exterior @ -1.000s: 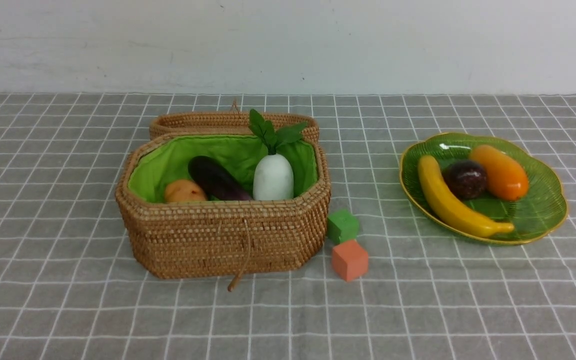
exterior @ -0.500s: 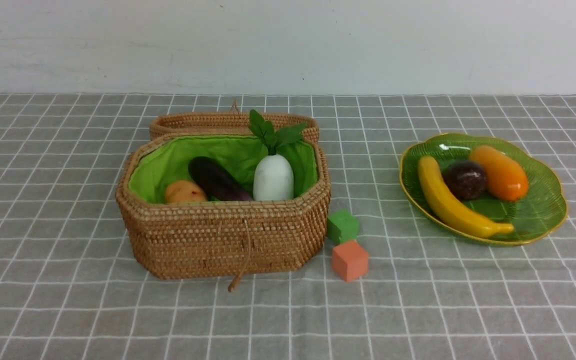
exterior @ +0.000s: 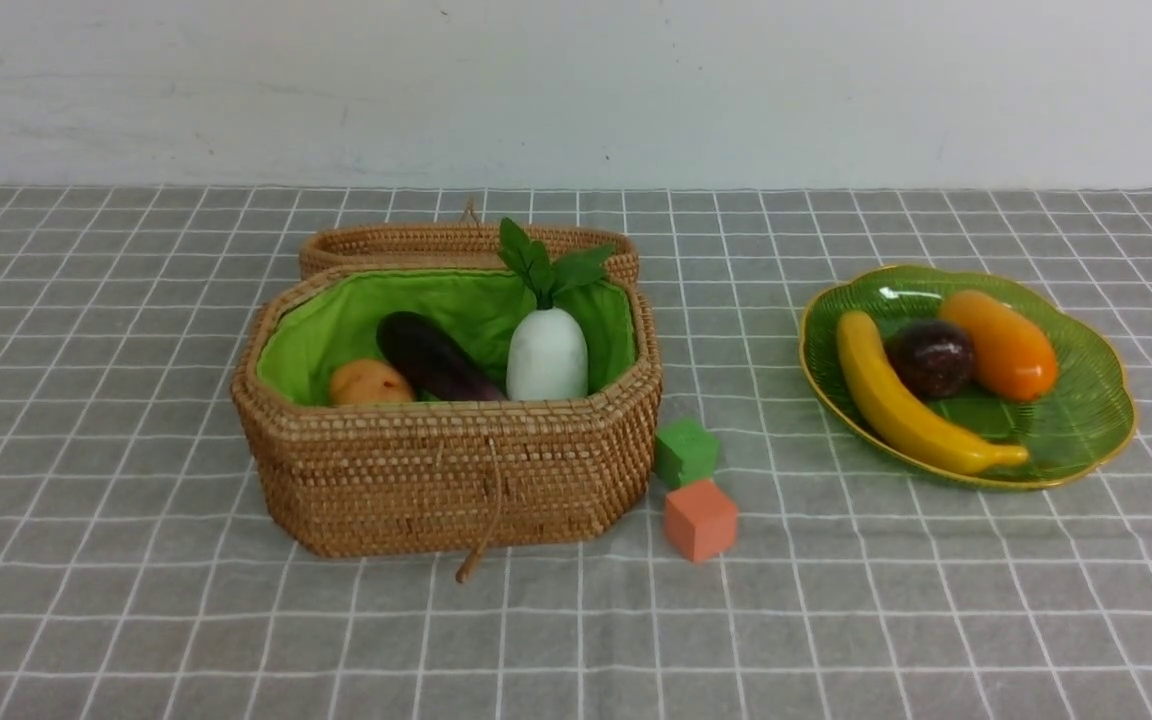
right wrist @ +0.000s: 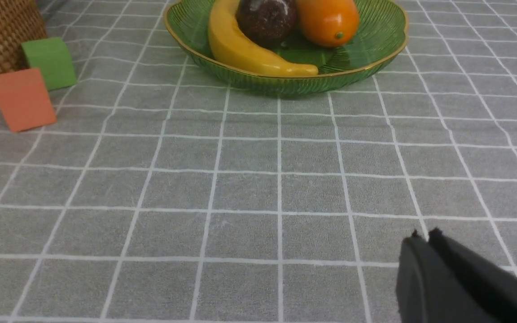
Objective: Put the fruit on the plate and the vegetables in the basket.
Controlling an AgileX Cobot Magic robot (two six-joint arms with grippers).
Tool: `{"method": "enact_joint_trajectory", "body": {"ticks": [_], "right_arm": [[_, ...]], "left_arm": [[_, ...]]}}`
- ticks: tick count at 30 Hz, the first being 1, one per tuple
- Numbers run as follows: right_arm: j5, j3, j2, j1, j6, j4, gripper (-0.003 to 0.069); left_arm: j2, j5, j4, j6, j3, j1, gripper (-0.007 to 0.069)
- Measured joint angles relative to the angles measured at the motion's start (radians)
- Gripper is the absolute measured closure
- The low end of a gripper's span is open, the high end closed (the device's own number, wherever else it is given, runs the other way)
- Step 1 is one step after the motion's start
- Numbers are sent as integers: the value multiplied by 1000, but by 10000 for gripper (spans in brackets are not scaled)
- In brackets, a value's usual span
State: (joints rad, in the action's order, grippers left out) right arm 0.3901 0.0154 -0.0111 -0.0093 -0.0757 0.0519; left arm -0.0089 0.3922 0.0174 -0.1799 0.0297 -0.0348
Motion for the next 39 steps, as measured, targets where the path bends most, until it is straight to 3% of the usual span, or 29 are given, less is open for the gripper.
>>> {"method": "enact_joint_trajectory", "body": {"ticks": [39], "right_arm": [[-2,0,0,0,0,-1,623]], "left_arm": [[0,-7,0,0,1,0,386]]}}
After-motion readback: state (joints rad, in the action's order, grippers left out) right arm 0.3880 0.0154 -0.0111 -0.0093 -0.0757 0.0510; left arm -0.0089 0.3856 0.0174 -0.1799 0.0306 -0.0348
